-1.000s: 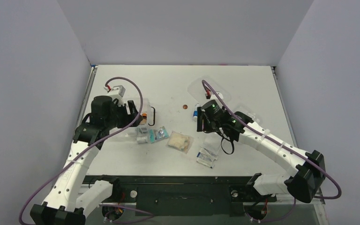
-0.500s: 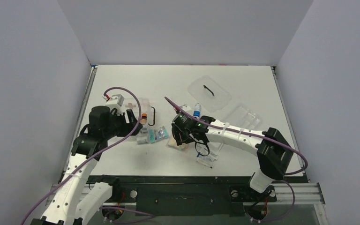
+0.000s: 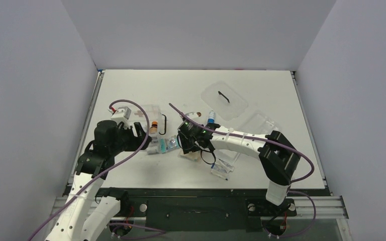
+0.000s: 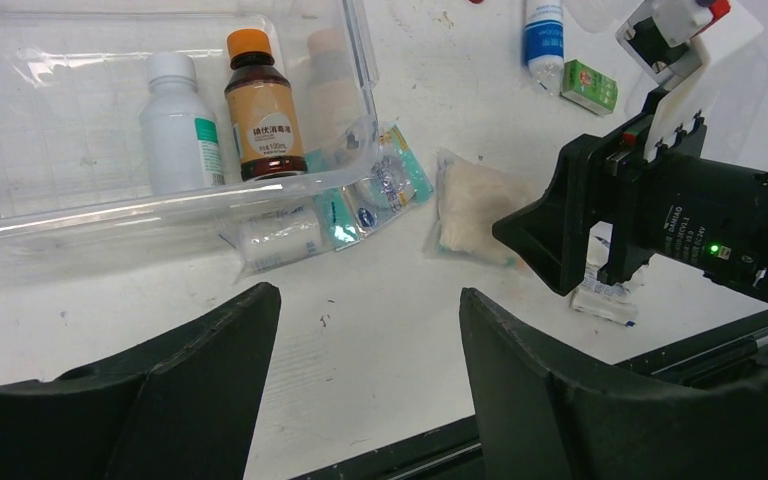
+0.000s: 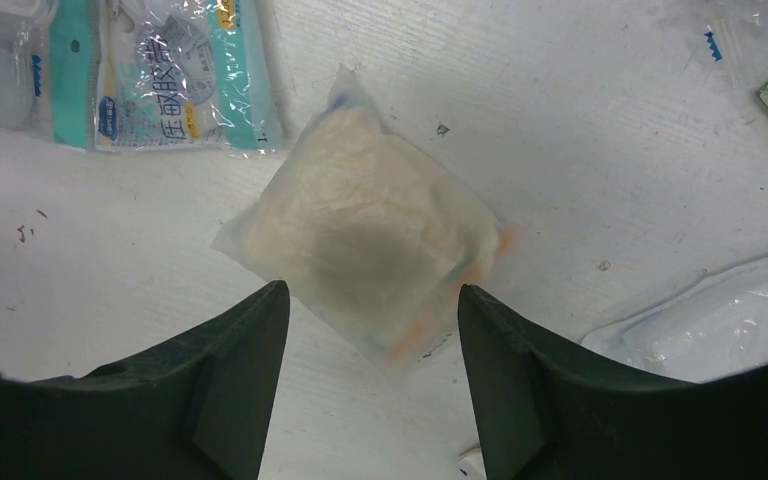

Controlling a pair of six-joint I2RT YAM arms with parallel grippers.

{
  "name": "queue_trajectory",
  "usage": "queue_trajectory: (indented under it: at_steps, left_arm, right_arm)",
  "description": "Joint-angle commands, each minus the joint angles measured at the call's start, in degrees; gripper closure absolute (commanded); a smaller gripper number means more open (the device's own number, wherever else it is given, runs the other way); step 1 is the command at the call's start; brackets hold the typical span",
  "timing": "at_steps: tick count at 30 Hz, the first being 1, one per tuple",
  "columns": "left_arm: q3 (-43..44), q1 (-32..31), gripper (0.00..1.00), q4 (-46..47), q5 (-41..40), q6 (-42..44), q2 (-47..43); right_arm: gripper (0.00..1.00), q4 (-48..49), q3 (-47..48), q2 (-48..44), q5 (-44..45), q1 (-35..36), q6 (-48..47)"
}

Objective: Organize the medicine kit

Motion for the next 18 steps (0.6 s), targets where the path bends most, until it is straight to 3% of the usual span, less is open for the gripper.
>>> queue_trajectory:
  at_steps: [1, 13, 18]
  left_arm:
    - [-0.9, -0.3, 0.36, 3.3, -1.0, -0.9, -1.0]
    - [-2.3, -0.3, 0.36, 5.3, -0.4, -1.3, -1.1]
    - [-2.5, -0.4, 0.36, 5.3, -0.4, -1.3, -1.5]
  right_arm:
    - [0.42, 3.2, 0.3, 1.0, 0.6, -0.2, 1.2]
    - [0.52, 5.5, -2.6, 4.4, 0.0, -0.3, 2.1]
    - [0.69, 5.9, -3.7, 5.1, -0.5, -0.2, 2.2]
